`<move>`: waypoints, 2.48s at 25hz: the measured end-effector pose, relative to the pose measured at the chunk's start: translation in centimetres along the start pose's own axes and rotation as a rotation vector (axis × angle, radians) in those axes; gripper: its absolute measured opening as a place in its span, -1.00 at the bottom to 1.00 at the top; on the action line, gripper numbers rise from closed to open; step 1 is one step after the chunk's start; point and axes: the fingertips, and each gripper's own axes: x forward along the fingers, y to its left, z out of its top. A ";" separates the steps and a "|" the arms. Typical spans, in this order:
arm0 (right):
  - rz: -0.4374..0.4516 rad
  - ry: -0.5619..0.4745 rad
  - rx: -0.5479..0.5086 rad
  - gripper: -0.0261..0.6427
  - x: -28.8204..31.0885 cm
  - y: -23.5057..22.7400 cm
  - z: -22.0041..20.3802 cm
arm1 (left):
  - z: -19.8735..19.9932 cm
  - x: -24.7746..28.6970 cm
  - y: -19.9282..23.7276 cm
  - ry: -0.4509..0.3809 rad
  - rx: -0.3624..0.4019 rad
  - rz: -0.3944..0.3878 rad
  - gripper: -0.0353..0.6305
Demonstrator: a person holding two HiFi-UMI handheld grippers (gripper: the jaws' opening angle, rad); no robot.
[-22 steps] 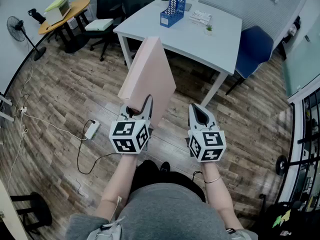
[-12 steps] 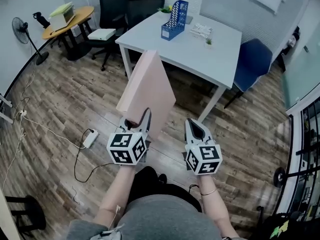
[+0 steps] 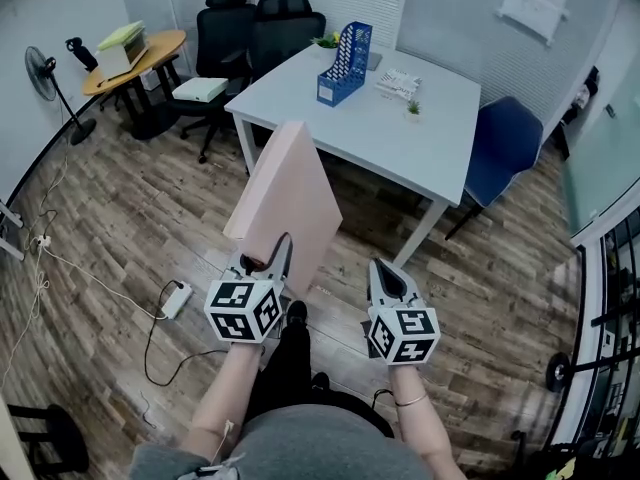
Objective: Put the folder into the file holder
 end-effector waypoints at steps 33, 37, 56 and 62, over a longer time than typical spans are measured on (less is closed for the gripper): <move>-0.093 0.046 0.048 -0.90 30.2 -5.4 8.2 | 13.6 26.9 17.7 -0.089 0.002 -0.102 -0.49; -0.089 0.055 0.051 -0.90 31.8 -6.0 8.2 | 15.0 28.4 18.6 -0.110 0.006 -0.098 -0.49; -0.038 0.046 0.064 -0.90 41.0 -13.2 12.1 | 24.3 40.1 19.6 -0.235 0.065 -0.083 -0.50; -0.007 0.044 0.067 -0.90 43.5 -15.5 13.5 | 27.8 44.0 18.2 -0.280 0.071 -0.105 -0.50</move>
